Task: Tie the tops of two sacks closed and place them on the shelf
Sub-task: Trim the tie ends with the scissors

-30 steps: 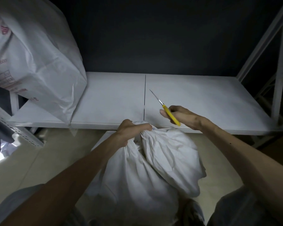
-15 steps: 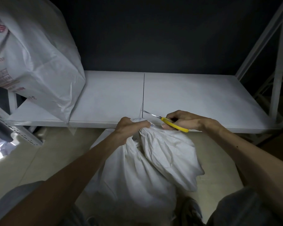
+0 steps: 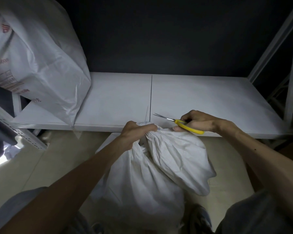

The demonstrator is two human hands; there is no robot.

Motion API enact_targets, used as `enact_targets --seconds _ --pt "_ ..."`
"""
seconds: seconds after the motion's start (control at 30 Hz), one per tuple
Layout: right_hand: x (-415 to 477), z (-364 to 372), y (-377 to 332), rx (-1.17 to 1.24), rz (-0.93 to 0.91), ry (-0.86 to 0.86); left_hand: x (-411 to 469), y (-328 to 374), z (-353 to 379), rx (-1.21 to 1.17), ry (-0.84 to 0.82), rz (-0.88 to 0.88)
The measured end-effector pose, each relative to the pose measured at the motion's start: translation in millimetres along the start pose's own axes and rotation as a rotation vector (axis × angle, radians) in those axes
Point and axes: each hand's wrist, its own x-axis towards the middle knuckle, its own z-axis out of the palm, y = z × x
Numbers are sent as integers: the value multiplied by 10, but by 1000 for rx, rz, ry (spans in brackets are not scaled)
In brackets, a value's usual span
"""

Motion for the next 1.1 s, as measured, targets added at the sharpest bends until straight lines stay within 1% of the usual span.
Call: enact_targets --seconds 0.2,0.4,0.7,1.1 --pt "-14 76 -102 5 -58 -36 -50 52 61 -3 -15 21" --pt "53 144 -222 71 -117 -80 -78 78 115 -10 -27 30" --pt "120 200 -250 57 -112 -79 -42 37 118 -6 -1 65" --pt "93 209 -266 100 -127 -58 -3 -3 109 -4 -17 43"
